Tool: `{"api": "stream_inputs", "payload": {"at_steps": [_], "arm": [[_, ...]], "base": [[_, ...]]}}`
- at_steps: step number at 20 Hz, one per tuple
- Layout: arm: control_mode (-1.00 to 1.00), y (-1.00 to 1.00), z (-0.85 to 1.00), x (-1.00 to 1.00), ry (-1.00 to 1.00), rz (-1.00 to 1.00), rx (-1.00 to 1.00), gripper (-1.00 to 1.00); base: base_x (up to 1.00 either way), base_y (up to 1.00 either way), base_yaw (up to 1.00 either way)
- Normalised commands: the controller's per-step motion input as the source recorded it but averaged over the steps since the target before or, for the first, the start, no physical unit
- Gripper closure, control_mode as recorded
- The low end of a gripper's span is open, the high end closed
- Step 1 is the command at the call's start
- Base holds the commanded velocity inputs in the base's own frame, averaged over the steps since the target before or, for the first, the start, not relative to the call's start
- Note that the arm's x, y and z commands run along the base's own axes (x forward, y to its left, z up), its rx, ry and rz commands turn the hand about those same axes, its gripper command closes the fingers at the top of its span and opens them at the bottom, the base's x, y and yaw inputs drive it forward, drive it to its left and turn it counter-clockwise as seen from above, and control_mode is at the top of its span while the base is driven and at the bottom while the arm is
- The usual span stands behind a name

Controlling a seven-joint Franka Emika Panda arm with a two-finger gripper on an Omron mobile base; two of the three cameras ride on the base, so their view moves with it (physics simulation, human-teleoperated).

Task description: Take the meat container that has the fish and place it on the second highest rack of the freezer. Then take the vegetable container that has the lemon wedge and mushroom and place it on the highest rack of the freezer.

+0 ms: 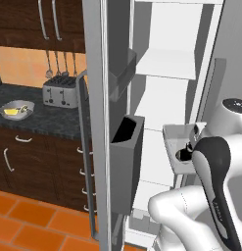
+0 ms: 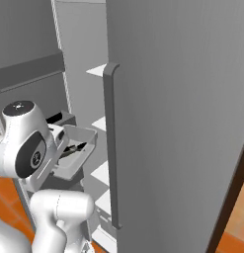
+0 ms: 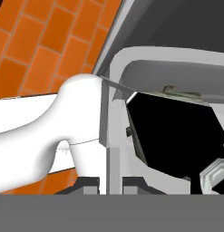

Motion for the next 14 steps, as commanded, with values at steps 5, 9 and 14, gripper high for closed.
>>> {"api": "stream_inputs", "payload": {"at_steps": [5, 9, 14], "arm": [[-1.0, 0.0, -0.01, 0.31, -0.02, 0.0, 0.03, 1.0], [-1.0, 0.0, 0.0, 0.58, -0.01, -0.04, 0.21, 1.0], [-1.0, 0.01, 0.0, 0.41, 0.0, -0.19, 0.18, 1.0]], "base": [[0.0, 0.0, 0.0], [0.0, 0.0, 0.0], [0.0, 0.0, 0.0]]}}
